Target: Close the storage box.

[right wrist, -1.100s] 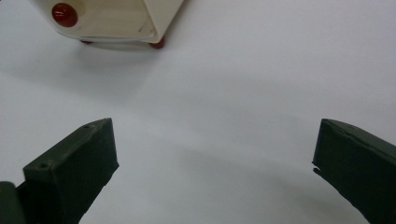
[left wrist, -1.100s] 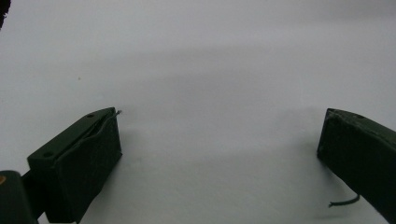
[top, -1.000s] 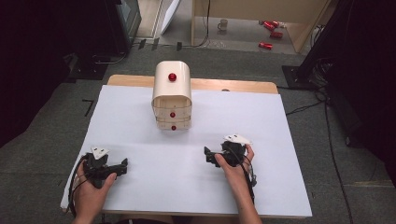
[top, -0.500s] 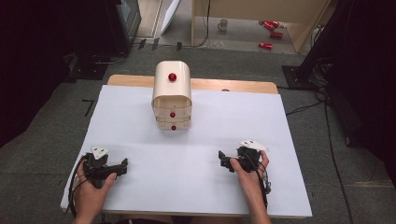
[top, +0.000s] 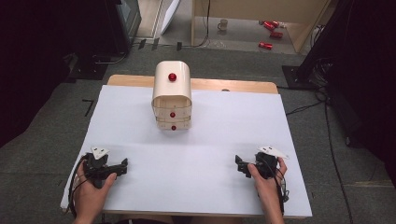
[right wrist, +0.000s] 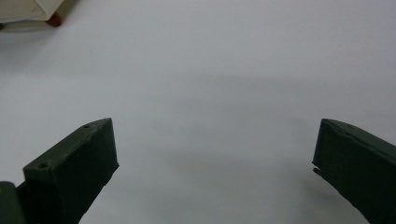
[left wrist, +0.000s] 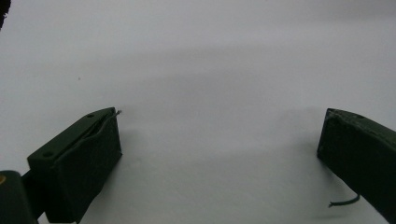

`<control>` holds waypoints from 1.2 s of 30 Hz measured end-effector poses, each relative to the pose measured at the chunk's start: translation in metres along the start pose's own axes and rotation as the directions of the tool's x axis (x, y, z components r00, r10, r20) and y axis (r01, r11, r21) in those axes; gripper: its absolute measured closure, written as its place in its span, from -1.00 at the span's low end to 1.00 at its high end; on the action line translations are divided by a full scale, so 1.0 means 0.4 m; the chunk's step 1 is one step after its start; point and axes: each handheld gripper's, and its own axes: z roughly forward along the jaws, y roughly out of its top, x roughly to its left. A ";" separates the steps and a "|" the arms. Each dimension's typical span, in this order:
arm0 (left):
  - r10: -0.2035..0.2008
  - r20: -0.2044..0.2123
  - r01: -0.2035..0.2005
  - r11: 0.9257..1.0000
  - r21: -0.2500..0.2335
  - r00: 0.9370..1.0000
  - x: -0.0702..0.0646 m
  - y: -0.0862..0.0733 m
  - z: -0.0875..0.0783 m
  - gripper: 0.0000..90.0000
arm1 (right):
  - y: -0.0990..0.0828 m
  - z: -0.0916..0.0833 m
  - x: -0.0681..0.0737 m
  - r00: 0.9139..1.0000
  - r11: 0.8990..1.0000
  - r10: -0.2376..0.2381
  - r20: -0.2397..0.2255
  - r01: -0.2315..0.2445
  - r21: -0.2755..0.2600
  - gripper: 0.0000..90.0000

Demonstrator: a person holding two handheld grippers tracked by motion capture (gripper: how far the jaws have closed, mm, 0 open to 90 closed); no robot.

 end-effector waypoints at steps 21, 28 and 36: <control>-0.001 0.000 0.001 1.000 -0.002 1.000 0.000 0.000 0.000 -1.00 | -0.070 -0.107 -0.207 0.970 0.998 0.011 0.245 -0.024 0.051 -1.00; -0.002 0.000 0.002 1.000 -0.002 1.000 0.000 0.000 0.000 -1.00 | -0.075 -0.101 -0.202 0.967 0.998 -0.029 0.254 0.015 0.057 -1.00; -0.002 0.001 0.002 1.000 -0.004 1.000 0.000 -0.001 0.000 -1.00 | -0.076 -0.101 -0.200 0.965 0.998 -0.032 0.259 0.019 0.053 -1.00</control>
